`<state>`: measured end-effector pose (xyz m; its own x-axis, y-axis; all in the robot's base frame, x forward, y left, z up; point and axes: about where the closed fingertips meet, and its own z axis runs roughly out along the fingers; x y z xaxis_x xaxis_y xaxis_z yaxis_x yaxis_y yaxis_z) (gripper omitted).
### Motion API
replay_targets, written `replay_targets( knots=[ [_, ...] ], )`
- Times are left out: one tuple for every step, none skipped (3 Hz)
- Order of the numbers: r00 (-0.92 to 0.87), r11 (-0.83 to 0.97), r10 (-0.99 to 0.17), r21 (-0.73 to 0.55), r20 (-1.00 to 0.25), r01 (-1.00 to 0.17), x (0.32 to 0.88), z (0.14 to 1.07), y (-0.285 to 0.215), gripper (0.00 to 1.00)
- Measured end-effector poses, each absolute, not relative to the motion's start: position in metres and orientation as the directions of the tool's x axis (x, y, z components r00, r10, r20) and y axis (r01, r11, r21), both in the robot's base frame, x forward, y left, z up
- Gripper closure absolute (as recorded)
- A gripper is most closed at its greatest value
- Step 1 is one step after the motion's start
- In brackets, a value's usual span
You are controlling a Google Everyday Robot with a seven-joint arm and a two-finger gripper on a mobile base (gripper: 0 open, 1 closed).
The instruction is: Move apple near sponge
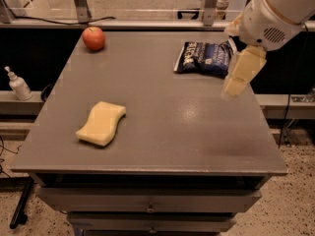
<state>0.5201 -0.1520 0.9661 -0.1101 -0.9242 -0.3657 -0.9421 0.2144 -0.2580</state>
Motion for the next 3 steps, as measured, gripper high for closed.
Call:
replay_targets(
  knots=[
    [-0.096,0.212,-0.913,-0.26,-0.398,-0.942,0.532,0.966,-0.145,0.0],
    [-0.065,0.22,-0.876,-0.276,-0.477,-0.936,0.568,0.957,-0.112,0.0],
    [-0.018,0.249,-0.829,-0.34,-0.558,-0.907,0.619,0.95,-0.074,0.0]
  ],
)
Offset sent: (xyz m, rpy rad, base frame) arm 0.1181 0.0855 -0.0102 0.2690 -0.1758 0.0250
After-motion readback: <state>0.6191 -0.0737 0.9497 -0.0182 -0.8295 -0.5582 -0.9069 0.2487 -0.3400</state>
